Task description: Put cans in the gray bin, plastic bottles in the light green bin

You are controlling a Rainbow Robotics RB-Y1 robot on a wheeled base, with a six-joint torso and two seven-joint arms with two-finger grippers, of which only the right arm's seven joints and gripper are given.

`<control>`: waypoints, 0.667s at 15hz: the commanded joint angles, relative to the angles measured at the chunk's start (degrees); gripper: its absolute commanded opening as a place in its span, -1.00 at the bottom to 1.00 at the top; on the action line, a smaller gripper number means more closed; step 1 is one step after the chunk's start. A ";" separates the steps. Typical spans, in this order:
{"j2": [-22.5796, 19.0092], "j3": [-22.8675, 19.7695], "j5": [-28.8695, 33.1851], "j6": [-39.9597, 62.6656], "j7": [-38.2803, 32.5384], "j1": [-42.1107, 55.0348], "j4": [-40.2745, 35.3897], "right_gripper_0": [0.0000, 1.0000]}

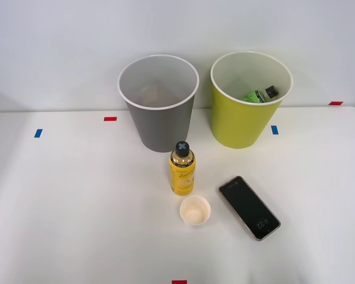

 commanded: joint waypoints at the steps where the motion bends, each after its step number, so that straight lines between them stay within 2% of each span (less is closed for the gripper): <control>1: 0.00 0.00 0.00 0.01 0.00 0.00 0.00 1.00; 10: 0.00 0.00 0.00 0.01 0.00 0.00 0.00 1.00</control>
